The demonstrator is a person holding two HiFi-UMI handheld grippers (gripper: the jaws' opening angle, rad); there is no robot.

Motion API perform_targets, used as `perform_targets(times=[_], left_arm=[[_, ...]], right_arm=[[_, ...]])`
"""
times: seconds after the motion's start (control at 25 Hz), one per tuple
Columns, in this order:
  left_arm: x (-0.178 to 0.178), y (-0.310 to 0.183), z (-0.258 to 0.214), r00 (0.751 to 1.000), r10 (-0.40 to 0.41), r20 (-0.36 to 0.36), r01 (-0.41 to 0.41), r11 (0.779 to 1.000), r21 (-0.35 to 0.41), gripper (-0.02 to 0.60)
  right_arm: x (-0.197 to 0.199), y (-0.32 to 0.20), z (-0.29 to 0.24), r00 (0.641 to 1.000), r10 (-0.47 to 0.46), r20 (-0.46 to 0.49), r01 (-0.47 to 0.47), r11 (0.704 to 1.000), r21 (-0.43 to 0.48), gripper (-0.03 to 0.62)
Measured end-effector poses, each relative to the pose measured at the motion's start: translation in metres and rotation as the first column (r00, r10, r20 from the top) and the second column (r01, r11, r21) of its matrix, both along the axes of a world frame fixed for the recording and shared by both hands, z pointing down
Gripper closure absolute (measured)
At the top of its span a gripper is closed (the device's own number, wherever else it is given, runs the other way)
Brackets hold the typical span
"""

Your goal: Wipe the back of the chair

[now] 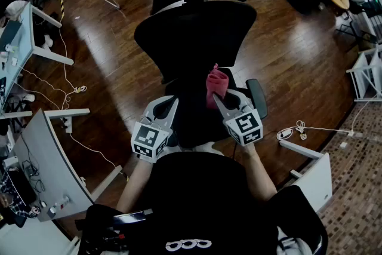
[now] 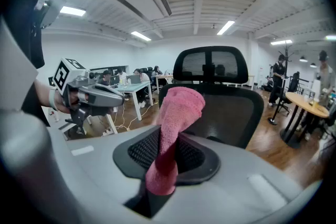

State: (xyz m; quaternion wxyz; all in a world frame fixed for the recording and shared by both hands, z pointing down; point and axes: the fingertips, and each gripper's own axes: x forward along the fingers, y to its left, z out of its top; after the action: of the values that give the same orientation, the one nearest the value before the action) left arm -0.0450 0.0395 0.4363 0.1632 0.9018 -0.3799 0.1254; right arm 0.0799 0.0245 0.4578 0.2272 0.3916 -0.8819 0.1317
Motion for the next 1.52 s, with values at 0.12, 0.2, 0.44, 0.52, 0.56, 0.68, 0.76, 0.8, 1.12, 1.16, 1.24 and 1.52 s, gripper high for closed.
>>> perform_targets(times=[0.12, 0.2, 0.44, 0.52, 0.56, 0.68, 0.76, 0.8, 1.12, 1.16, 1.24, 1.52], left_arm=[[-0.013, -0.001, 0.001, 1.000, -0.023, -0.013, 0.023, 1.000, 0.001, 0.589], [-0.028, 0.004, 0.003, 0.999, -0.044, -0.018, 0.044, 0.999, -0.005, 0.589], [-0.092, 0.017, 0.022, 0.986, -0.167, -0.008, 0.166, 0.984, -0.058, 0.589], [-0.110, 0.015, 0.024, 0.981, -0.196, -0.004, 0.195, 0.978, -0.068, 0.589], [-0.117, 0.013, 0.024, 0.979, -0.203, -0.004, 0.202, 0.977, -0.068, 0.589], [-0.128, 0.009, 0.022, 0.978, -0.206, -0.003, 0.206, 0.977, -0.059, 0.589], [-0.130, 0.007, 0.023, 0.979, -0.206, -0.002, 0.206, 0.977, -0.056, 0.589], [-0.131, 0.007, 0.024, 0.979, -0.206, 0.000, 0.205, 0.977, -0.056, 0.589], [-0.133, -0.002, 0.023, 0.981, -0.194, 0.009, 0.194, 0.979, -0.066, 0.589], [-0.131, -0.003, 0.022, 0.982, -0.189, 0.012, 0.189, 0.980, -0.065, 0.589], [-0.128, -0.005, 0.022, 0.983, -0.180, 0.017, 0.181, 0.981, -0.063, 0.589], [-0.102, -0.014, 0.022, 0.991, -0.130, 0.029, 0.132, 0.989, -0.070, 0.589]], right_arm=[[-0.019, -0.045, 0.007, 1.000, -0.003, -0.029, 0.004, 0.999, 0.047, 0.516], [-0.039, -0.079, 0.011, 0.999, 0.006, -0.050, -0.002, 0.997, 0.083, 0.517], [-0.148, -0.168, 0.014, 0.994, -0.076, -0.078, 0.090, 0.978, 0.188, 0.517], [-0.188, -0.186, 0.013, 0.987, -0.129, -0.094, 0.145, 0.969, 0.198, 0.517], [-0.206, -0.192, 0.014, 0.983, -0.151, -0.103, 0.169, 0.966, 0.194, 0.516], [-0.237, -0.198, 0.022, 0.971, -0.199, -0.134, 0.222, 0.958, 0.180, 0.516], [-0.242, -0.198, 0.029, 0.967, -0.209, -0.148, 0.233, 0.957, 0.171, 0.517], [-0.242, -0.199, 0.033, 0.966, -0.208, -0.151, 0.232, 0.958, 0.166, 0.516], [-0.220, -0.218, 0.046, 0.973, -0.165, -0.163, 0.188, 0.972, 0.140, 0.516], [-0.212, -0.222, 0.047, 0.975, -0.151, -0.164, 0.175, 0.975, 0.140, 0.517], [-0.195, -0.230, 0.048, 0.979, -0.119, -0.164, 0.143, 0.980, 0.141, 0.517], [-0.096, -0.255, 0.049, 0.986, 0.045, -0.159, -0.022, 0.989, 0.147, 0.516]])
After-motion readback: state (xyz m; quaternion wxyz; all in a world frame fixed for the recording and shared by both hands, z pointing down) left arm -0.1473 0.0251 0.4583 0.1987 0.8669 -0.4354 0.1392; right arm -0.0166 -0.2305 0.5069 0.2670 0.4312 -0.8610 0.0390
